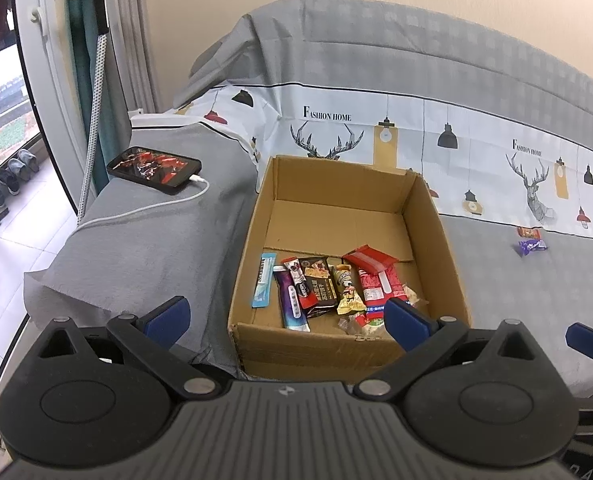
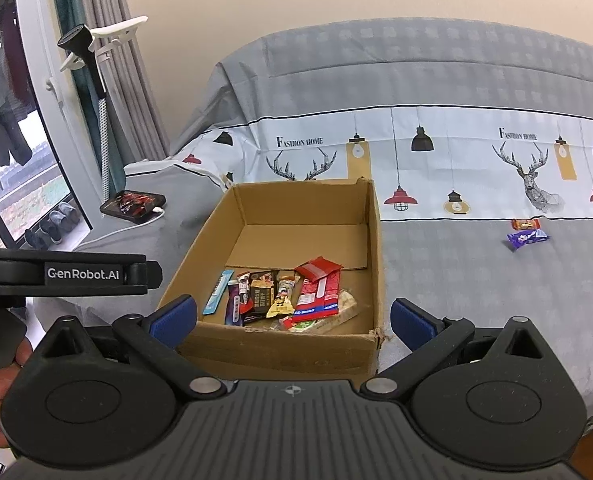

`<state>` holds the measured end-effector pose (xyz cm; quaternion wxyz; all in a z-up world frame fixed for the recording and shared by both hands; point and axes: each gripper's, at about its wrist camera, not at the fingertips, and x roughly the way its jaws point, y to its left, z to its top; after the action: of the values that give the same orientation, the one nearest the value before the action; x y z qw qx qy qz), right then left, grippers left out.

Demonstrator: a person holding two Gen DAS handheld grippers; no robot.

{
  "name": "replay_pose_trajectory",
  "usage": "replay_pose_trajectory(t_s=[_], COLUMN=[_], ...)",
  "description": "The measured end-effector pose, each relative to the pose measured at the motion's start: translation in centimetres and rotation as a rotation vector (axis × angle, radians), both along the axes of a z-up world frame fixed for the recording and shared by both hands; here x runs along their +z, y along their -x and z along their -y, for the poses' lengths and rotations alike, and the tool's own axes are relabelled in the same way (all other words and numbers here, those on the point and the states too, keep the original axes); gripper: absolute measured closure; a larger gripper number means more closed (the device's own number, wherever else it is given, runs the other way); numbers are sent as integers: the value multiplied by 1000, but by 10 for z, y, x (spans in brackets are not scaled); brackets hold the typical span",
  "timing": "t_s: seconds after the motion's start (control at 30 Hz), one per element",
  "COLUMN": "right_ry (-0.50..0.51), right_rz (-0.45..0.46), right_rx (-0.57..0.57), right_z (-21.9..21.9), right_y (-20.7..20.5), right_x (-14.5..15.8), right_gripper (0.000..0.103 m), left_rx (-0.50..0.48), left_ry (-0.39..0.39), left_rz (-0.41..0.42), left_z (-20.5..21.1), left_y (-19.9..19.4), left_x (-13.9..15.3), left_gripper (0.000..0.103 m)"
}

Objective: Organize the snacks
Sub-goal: 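Lift both open grippers out of the box, then grasp the purple candy bar with right gripper while left grasps the orange-red candy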

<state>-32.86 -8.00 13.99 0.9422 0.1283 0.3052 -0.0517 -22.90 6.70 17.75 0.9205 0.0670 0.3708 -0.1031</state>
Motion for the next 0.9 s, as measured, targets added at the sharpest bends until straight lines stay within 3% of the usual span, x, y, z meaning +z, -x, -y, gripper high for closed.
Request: replay_pose_trajectory(t_s=[0.43,0.7,0.9], right_ry=[-34,-34,-34], right_rz=[-9,-28,-45], right_rx=[-95,-226,-357], right_z=[48,103,161], right_y=[3,9,10], right_x=[-13,-26,-40], right_gripper=[1,1,1], left_rx=[-68,-149,-206], left_ry=[-18,-23,-21], left_rz=[-15,-29,-92], left_z=[48,101,147], left_y=[-12,-27,-51], left_x=[5,7,2], left_gripper=[0,0,0])
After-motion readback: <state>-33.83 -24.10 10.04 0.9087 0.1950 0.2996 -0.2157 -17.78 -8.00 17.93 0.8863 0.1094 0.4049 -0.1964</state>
